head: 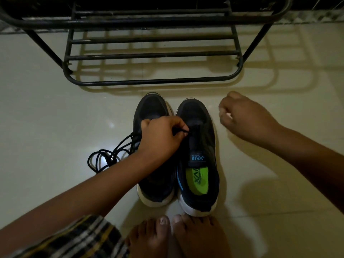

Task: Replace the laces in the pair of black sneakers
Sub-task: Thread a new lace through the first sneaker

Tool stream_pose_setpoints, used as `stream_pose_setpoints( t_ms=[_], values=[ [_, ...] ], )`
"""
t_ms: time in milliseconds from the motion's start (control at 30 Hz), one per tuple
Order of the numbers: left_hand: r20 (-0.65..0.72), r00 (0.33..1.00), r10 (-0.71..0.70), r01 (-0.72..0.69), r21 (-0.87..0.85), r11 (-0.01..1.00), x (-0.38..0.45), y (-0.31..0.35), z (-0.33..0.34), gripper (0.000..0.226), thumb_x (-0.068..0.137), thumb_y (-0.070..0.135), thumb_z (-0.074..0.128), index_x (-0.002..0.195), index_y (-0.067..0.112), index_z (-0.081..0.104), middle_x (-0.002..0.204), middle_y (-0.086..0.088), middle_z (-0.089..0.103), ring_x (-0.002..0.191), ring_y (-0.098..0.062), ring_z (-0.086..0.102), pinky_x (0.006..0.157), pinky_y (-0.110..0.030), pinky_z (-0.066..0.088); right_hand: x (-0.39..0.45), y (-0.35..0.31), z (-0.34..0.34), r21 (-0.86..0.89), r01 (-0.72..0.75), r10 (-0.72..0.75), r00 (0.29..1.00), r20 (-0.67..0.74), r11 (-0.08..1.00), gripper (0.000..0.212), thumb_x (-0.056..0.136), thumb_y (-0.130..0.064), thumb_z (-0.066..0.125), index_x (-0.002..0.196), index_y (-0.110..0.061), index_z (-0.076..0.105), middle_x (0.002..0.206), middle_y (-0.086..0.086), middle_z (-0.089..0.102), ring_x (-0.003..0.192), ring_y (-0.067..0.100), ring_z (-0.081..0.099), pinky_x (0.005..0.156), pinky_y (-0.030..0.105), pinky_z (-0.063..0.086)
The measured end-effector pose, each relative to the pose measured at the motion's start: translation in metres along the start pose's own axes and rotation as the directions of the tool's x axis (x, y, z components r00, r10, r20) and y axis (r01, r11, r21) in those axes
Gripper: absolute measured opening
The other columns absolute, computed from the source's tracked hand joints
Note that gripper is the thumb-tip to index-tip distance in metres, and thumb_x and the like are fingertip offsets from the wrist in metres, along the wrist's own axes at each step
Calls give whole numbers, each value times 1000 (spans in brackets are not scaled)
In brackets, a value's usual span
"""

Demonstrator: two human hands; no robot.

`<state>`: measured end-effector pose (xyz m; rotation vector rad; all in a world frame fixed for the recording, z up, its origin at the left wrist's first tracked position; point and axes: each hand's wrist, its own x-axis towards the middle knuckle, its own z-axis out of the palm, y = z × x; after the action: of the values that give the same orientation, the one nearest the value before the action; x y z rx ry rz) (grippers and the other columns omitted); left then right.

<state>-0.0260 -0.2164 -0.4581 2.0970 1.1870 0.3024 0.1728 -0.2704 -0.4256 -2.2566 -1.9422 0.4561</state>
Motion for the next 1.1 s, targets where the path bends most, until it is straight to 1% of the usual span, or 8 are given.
stream_pose_setpoints(
  t_ms=[167, 267, 400, 633, 833, 933, 1033, 1100],
  values=[
    [-16, 1000, -13, 10, -131, 991, 5, -2, -3, 10, 88, 30, 63, 80, 32, 69, 74, 19, 67, 78, 1, 63, 89, -43, 48, -5, -10, 4, 274, -6, 1, 1000, 19, 962, 9, 83, -23, 66, 89, -16, 64, 88, 1, 53, 72, 12, 51, 67, 27, 40],
    [-41, 998, -45, 35, -233, 972, 7, 1, -9, 20, 95, 28, 52, 86, 25, 69, 76, 13, 70, 73, 0, 64, 81, -32, 52, -5, -28, 22, 107, 2, -12, 996, 87, 994, 29, 83, -36, 66, 105, -19, 61, 95, -2, 47, 83, 17, 53, 70, 29, 42],
    [-72, 996, 60, -76, -238, 968, 5, 8, -16, 24, 98, 21, 46, 91, 12, 66, 70, 6, 63, 68, -7, 59, 64, -19, 45, 3, -38, 29, -75, 8, -4, 998, 55, 997, 23, 89, -31, 57, 104, -14, 56, 107, 6, 52, 95, 27, 55, 66, 29, 36],
    [79, 987, 138, -130, -104, 986, 15, 9, -11, 21, 87, 18, 64, 108, 20, 68, 102, 8, 69, 95, -4, 61, 87, -22, 48, 0, -32, 33, 158, 70, -83, 993, 78, 985, 9, 92, -16, 50, 83, -14, 51, 89, 2, 42, 80, 26, 53, 67, 30, 37],
    [214, 950, 225, -221, -42, 974, 23, 7, -9, 8, 83, 22, 69, 90, 20, 72, 79, 9, 67, 78, -6, 61, 72, -24, 48, -11, -39, 18, 328, 2, -12, 999, 30, 945, 10, 88, -15, 54, 85, -8, 60, 85, 2, 47, 75, 15, 46, 63, 25, 29],
    [180, 963, 200, -181, -119, 976, 22, 6, -7, 6, 82, 17, 70, 87, 19, 73, 83, 8, 71, 80, -3, 65, 78, -25, 51, -17, -44, 10, 174, -55, 23, 984, 177, 983, 28, 89, -33, 53, 74, -10, 57, 78, 5, 56, 71, 22, 55, 62, 32, 44],
    [190, 978, 90, -41, -247, 968, 24, 4, -8, 11, 80, 12, 73, 86, 18, 66, 78, 8, 71, 78, 1, 66, 79, -21, 50, -22, -50, 8, -107, -56, 91, 928, 362, 993, 48, 87, -56, 46, 58, -18, 44, 61, 1, 47, 55, 17, 45, 49, 28, 34],
    [200, 980, 9, 57, -322, 945, 24, 7, -11, 18, 78, 12, 75, 86, 17, 60, 78, 2, 72, 79, -4, 68, 80, -24, 53, -24, -53, 12, -140, -69, 121, 907, 404, 988, 46, 91, -51, 42, 58, -19, 37, 61, 1, 40, 55, 19, 40, 51, 27, 31]
  ],
)
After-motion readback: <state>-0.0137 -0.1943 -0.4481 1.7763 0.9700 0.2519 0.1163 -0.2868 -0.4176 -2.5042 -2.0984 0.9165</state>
